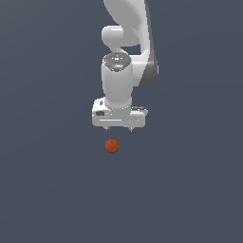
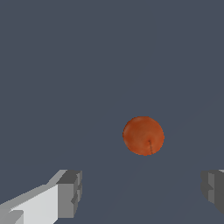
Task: Pick up the object and move it to a goal position.
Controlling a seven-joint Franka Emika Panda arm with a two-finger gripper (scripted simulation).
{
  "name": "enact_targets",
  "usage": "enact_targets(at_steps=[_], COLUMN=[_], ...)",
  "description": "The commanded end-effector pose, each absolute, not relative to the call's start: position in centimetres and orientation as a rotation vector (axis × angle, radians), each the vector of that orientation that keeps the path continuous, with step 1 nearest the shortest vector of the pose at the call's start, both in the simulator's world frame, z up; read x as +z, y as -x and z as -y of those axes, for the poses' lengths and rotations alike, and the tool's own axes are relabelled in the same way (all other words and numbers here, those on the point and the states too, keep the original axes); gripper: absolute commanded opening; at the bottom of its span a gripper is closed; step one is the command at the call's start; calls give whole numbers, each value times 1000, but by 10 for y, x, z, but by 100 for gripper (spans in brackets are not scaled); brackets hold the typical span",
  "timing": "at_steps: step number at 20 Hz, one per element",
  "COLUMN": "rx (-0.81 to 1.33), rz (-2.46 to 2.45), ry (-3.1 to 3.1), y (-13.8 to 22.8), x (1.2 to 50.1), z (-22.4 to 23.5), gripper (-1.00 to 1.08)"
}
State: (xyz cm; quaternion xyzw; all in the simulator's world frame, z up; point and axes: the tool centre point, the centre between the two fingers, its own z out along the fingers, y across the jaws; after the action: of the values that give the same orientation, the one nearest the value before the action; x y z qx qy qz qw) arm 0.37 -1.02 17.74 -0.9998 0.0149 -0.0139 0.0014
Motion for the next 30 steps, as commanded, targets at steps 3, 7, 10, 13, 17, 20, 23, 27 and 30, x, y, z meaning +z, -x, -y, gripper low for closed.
enact_targets(at_steps=[3,7,10,13,17,20,23,27,30], rx=[-42,-31,-24,-23,-24,-22,-21,-18,-15], rz=[-40,9,46,55,28,-16,-81,-199,-312], ry=[3139,3145,3148,3149,3148,3146,3143,3135,3123], y=[-3,0,2,2,1,1,0,-1,-2], x=[178,180,182,182,181,178,175,169,163], z=[10,7,5,5,5,6,8,10,13], gripper=[100,100,100,100,100,100,100,100,100])
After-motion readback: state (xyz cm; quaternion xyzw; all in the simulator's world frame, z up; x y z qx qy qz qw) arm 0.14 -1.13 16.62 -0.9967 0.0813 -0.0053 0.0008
